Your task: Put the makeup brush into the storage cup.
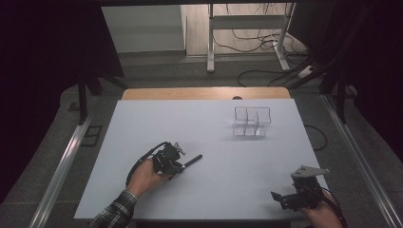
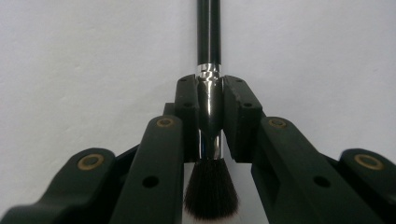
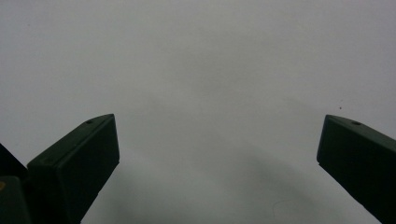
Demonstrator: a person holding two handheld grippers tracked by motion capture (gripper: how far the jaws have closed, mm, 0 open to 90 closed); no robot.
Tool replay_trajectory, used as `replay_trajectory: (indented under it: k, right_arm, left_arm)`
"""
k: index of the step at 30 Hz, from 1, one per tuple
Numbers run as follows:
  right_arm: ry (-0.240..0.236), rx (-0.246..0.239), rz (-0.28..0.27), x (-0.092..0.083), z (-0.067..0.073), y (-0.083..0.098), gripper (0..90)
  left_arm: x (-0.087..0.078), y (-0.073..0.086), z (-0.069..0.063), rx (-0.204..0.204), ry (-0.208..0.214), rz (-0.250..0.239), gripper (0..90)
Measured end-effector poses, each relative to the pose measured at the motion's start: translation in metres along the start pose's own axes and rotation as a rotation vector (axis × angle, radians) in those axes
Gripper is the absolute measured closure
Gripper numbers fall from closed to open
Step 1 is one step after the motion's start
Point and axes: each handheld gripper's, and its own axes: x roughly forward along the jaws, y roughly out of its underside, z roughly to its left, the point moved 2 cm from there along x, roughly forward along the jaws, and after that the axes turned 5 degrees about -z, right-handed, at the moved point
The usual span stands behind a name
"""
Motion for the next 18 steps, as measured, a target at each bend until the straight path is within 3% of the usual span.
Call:
replay_trajectory:
  k: [6,12,18]
  right_arm:
    - [0.000,-0.001,-0.002,-0.001,0.000,0.000,0.0]
    - [-0.001,-0.005,-0.007,-0.001,0.001,-0.001,0.0]
    - [-0.002,-0.009,-0.016,-0.002,0.001,-0.001,0.0]
  left_arm:
    - [-0.005,-0.001,-0.005,0.008,-0.003,-0.030,77.1]
    - [-0.013,0.002,-0.005,-0.015,0.009,-0.093,77.0]
    - [-0.017,0.004,-0.006,-0.022,0.018,-0.125,77.0]
